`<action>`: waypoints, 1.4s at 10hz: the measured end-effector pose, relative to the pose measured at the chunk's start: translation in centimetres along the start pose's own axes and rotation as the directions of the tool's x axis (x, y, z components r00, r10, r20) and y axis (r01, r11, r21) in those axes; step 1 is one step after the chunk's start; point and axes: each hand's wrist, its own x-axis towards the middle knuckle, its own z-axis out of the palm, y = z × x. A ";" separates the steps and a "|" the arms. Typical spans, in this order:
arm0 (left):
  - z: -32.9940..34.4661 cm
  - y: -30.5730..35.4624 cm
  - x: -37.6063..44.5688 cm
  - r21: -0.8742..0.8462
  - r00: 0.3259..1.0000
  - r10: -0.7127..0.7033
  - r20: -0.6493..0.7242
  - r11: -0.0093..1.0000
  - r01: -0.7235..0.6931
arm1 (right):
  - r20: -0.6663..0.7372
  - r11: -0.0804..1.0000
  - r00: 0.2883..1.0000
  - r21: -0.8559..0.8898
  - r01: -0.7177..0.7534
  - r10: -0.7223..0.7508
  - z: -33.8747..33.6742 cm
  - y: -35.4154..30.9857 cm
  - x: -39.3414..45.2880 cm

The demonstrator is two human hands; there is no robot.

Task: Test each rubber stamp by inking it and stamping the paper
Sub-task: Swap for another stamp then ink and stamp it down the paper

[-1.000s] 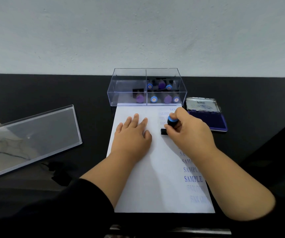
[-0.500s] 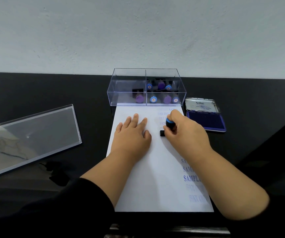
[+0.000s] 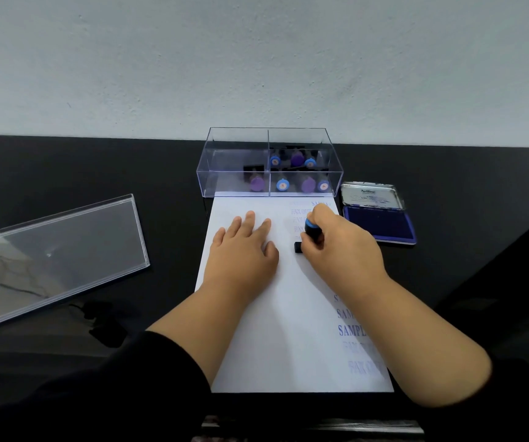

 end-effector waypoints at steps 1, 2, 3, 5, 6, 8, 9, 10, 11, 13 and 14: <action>0.0 0.0 0.0 0.007 1.000 0.000 0.003 1.000 0.000 | 0.002 1.000 1.000 0.012 0.013 -0.013 0.0 0.1 0.0; 0.0 0.1 0.0 0.009 1.000 0.001 0.002 1.000 -0.001 | -0.031 0.998 0.999 0.061 -0.020 0.022 -0.6 0.5 0.3; 0.0 0.0 0.1 0.008 1.000 0.004 0.002 1.000 -0.004 | -0.083 0.979 0.988 0.167 -0.115 0.130 -1.1 1.4 0.6; 0.0 -0.1 0.0 0.021 1.000 0.006 0.004 1.000 -0.006 | -0.107 0.935 0.964 0.291 -0.203 0.243 -1.6 2.8 0.9; 0.0 -0.1 0.0 0.019 1.000 0.006 0.007 1.000 -0.007 | -0.121 0.926 0.956 0.307 -0.220 0.267 -2.0 3.4 1.1; 0.0 0.0 0.0 0.020 1.000 0.005 0.011 1.000 -0.005 | -0.126 0.917 0.948 0.321 -0.239 0.291 -2.2 3.8 1.2; 0.0 -0.1 0.0 0.026 1.000 0.005 0.011 1.000 -0.005 | -0.124 0.918 0.949 0.317 -0.239 0.290 -2.2 3.7 1.2; 0.0 0.0 0.0 0.025 1.000 0.003 0.002 1.000 -0.003 | -0.125 0.914 0.948 0.326 -0.241 0.294 -2.2 3.7 1.2; 0.0 0.0 0.0 0.025 1.000 0.004 0.002 1.000 -0.004 | -0.122 0.916 0.949 0.322 -0.239 0.290 -2.2 3.8 1.2; 0.0 0.0 0.0 0.030 1.000 0.005 0.005 1.000 -0.005 | -0.116 0.924 0.954 0.306 -0.232 0.278 -2.2 3.7 1.2; 0.0 0.0 0.0 0.037 1.000 0.005 0.007 0.999 -0.005 | -0.119 0.925 0.954 0.302 -0.230 0.276 -2.2 3.7 1.3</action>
